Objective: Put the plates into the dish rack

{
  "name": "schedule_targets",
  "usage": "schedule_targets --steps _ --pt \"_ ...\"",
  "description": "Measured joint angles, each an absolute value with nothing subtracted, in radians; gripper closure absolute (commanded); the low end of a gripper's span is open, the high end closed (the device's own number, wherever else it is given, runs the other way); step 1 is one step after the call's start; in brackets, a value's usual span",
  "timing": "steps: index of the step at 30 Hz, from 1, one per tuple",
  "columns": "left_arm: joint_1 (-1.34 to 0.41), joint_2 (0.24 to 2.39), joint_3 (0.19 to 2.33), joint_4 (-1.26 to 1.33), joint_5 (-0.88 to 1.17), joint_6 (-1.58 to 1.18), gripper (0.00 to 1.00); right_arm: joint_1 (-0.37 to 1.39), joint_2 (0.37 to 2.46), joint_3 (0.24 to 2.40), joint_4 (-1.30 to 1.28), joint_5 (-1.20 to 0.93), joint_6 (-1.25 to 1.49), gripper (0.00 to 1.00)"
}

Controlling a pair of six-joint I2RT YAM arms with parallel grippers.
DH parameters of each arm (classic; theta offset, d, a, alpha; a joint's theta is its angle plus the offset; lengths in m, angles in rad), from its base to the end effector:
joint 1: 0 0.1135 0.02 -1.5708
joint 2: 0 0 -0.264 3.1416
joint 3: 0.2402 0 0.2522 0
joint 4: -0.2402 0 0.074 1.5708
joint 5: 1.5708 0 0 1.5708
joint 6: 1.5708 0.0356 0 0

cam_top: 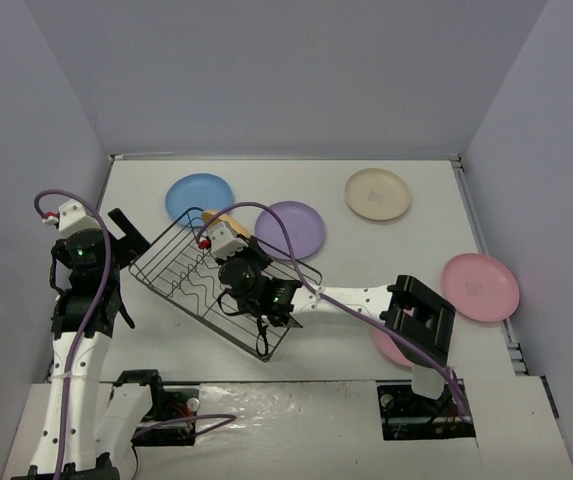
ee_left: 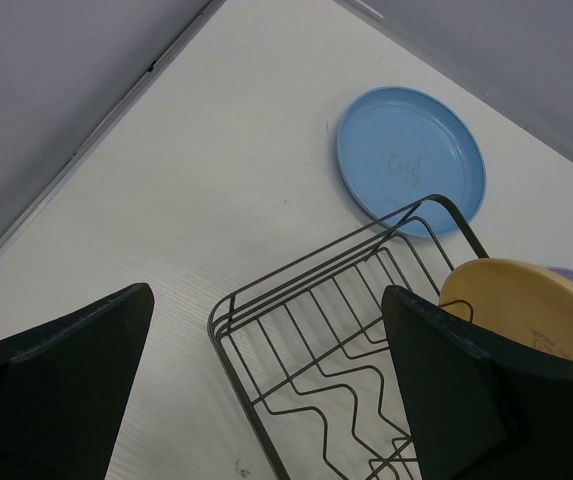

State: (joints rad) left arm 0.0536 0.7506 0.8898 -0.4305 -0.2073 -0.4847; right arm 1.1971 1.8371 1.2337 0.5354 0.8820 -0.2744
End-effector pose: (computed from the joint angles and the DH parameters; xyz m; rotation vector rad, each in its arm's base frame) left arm 0.1648 0.0162 0.3557 -0.6305 1.7467 -0.1065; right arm 0.1795 0.3825 0.2720 -0.5084 1.5318 -0.0100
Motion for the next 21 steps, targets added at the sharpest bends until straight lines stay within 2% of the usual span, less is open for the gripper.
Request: schedule_targets --steps 12,14,16,19,20,21 --pt "0.054 0.751 0.890 -0.430 -0.207 -0.487 0.03 1.245 1.832 1.189 0.585 0.886 -0.277 0.97" --pt "0.054 0.751 0.890 -0.430 -0.207 -0.487 0.03 1.245 1.832 1.189 0.584 0.886 -0.277 0.92" --pt "0.054 0.751 0.890 -0.430 -0.207 -0.487 0.03 1.245 1.832 1.189 0.583 0.886 -0.277 0.81" --pt "0.054 0.751 0.890 -0.430 -0.207 -0.487 0.03 1.246 1.833 1.189 0.578 0.869 -0.267 0.76" --pt "0.054 0.751 0.890 -0.430 -0.207 -0.487 0.03 1.249 1.833 1.189 0.572 0.861 -0.261 0.78" --pt "0.054 0.751 0.890 -0.430 -0.207 -0.487 0.03 1.252 1.833 1.189 0.563 0.856 -0.258 0.90"
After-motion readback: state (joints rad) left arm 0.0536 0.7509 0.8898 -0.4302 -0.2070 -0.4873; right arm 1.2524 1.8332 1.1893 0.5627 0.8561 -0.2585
